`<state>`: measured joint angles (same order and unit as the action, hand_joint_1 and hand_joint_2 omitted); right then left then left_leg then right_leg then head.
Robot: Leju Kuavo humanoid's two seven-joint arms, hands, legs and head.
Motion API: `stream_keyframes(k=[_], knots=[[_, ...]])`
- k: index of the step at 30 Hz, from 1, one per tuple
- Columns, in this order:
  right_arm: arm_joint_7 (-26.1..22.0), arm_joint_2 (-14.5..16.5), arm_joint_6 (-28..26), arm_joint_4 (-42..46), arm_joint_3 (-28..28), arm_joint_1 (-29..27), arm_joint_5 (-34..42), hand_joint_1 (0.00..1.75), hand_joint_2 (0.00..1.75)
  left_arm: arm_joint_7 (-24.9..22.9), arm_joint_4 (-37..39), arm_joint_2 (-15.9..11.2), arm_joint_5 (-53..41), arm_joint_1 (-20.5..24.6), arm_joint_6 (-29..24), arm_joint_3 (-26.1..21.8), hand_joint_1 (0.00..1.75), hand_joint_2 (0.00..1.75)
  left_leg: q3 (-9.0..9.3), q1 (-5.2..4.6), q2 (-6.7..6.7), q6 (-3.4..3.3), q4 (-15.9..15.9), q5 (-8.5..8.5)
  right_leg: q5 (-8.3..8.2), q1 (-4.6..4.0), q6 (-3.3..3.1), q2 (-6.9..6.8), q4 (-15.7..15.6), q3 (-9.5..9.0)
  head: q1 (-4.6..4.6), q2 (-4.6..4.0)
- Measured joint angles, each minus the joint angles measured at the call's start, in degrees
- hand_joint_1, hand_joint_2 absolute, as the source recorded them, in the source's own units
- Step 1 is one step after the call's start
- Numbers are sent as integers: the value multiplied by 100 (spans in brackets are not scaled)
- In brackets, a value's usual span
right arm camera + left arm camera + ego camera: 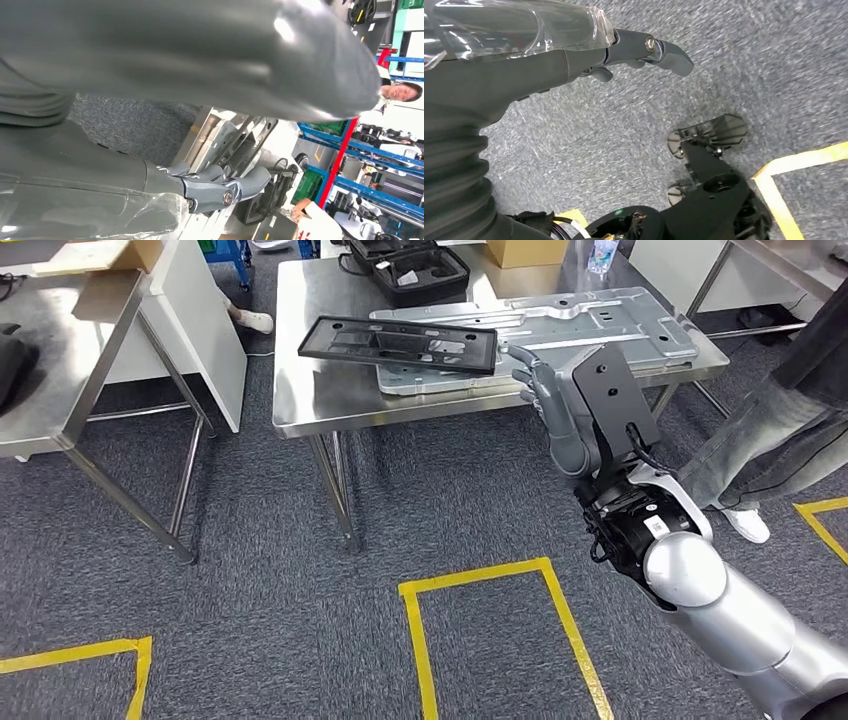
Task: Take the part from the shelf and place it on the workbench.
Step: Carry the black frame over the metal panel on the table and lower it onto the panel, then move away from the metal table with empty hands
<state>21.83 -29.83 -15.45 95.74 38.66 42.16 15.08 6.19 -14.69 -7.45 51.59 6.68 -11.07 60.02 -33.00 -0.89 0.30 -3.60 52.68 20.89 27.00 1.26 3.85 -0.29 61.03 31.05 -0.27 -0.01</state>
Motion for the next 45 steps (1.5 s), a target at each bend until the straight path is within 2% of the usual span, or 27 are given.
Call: stream_keyframes(k=[2,5,7,9,10,11,13,15,16,18,20,21,22,24,25,26,27,28,30,32,33,35,36,39,41,43,45], knots=[[-2,0,0,5,-7,10,-1,0,0,2,0,-1,1,0,-1,-1,0,175,-101,-12,-8,56,85,-61,101,-19,-52,12,-604,-371,-7,0],[-3,1,0,9,-3,7,-3,0,0,2,3,1,1,-19,-1,0,0,175,-218,8,-13,154,150,-103,47,-40,-211,4,-704,-301,-12,0],[-1,4,0,10,4,9,-3,0,0,2,7,8,1,-29,2,1,0,175,-396,42,-18,232,534,282,-76,-22,-302,-10,-713,-161,-20,-1],[-1,6,0,13,5,7,-4,0,0,3,7,14,1,-30,2,2,0,175,-639,75,-20,299,1335,867,-201,-22,-330,-11,-709,0,-28,-1],[-2,7,1,13,5,3,-4,0,0,3,7,15,1,-29,0,2,0,175,-715,84,-20,315,1703,1030,-260,-24,-329,-11,-706,79,-30,-1],[-2,7,1,13,7,-2,-3,0,0,3,7,16,1,-29,-1,2,0,175,-716,88,-21,318,1924,1067,-319,-26,-326,-11,-704,156,-30,-2],[-2,8,7,13,8,-7,-3,0,0,2,7,17,1,-26,-1,2,0,175,-386,78,-22,285,1693,823,-432,-31,-310,-10,-701,296,-31,-1],[-2,9,15,13,4,-4,-4,0,0,2,7,13,1,-14,-1,2,0,175,280,34,-25,192,796,614,-530,-40,-282,-9,-699,385,-31,0],[-2,9,18,14,2,-2,-5,0,0,2,7,8,1,-3,-1,1,0,175,570,8,-26,141,355,611,-577,-41,-258,-14,-701,410,-29,0],[-2,10,21,15,2,1,-7,0,0,2,7,-1,1,11,-2,0,0,175,826,-35,-27,66,-100,667,-673,-32,-194,-28,-718,436,-29,1],[-2,9,27,16,2,0,-7,0,0,0,7,-1,2,4,-2,0,0,175,771,-31,-18,22,-173,570,-723,-19,-129,-31,-733,467,-38,0],[-1,7,32,17,2,1,-7,0,0,-1,7,-1,2,1,-2,0,0,175,730,-17,-10,-8,-200,499,-626,-21,-106,-25,-661,518,-39,-1],[1,3,36,17,1,1,-8,0,0,-2,7,-1,2,-3,-2,0,0,175,672,-1,-1,-38,-227,417,-410,-25,-88,-17,-467,605,-34,-1],[5,-2,39,17,3,-8,-8,0,0,-2,7,1,1,0,-2,0,0,175,535,6,7,-75,-230,284,196,-25,-61,-7,278,839,-21,-1],[7,-2,40,17,4,-18,-9,0,0,-2,7,2,1,0,-2,0,0,175,456,5,9,-77,-219,224,405,-23,-45,-6,695,935,-18,-1],[8,-2,41,17,7,-29,-9,0,0,-2,7,4,1,-1,-2,0,0,175,376,3,10,-73,-203,168,460,-19,-31,-7,983,964,-16,-1],[9,-2,44,17,8,-36,-10,0,0,-3,7,7,1,-2,-2,0,0,175,293,4,11,-65,-181,120,384,-13,-20,-7,1073,898,-15,-1],[9,-2,48,17,9,-37,-10,0,0,-3,7,9,1,-2,-2,1,0,175,212,7,11,-51,-149,78,230,-5,-12,-7,929,717,-15,-1],[9,-2,54,17,8,-28,-12,0,0,-7,7,14,-1,-2,-2,1,0,175,61,4,5,-16,-47,25,18,13,-1,-7,129,100,-13,-1],[8,0,56,21,4,-16,-15,0,0,-15,7,13,-1,1,-2,1,0,175,-54,-9,-2,34,63,-16,62,2,-40,5,-539,-329,-16,-1],[7,1,57,24,4,-12,-16,0,0,-19,7,13,-1,0,-2,0,0,175,-99,-15,-4,63,97,-44,103,-17,-75,12,-660,-380,-19,0],[8,4,65,25,8,-19,-16,0,0,-24,8,13,-1,-8,-2,1,0,175,-169,6,-8,136,142,-77,57,-24,-174,11,-671,-295,-20,-1],[8,6,72,24,12,-21,-16,0,0,-27,8,14,-3,-17,-1,1,0,175,-230,21,-10,174,238,23,9,-25,-227,6,-665,-241,-22,-1],[9,14,91,23,18,-24,-13,0,0,-37,9,19,-8,-24,1,2,0,175,-548,68,-14,277,1155,788,-160,-17,-318,-4,-668,-40,-27,-1],[9,15,95,23,22,-29,-13,0,0,-37,9,19,-8,-22,-1,2,0,175,-683,83,-14,299,1824,1082,-269,-24,-321,-4,-664,107,-28,-1],[9,15,96,23,30,-33,-13,0,0,-37,9,19,-8,-21,-2,2,0,175,-470,73,-15,267,1775,907,-373,-36,-313,-2,-661,242,-30,-1],[9,15,96,23,29,-31,-14,0,0,-37,9,13,-8,-12,-2,2,0,175,113,28,-23,163,996,637,-461,-46,-295,-2,-661,332,-28,-1]])
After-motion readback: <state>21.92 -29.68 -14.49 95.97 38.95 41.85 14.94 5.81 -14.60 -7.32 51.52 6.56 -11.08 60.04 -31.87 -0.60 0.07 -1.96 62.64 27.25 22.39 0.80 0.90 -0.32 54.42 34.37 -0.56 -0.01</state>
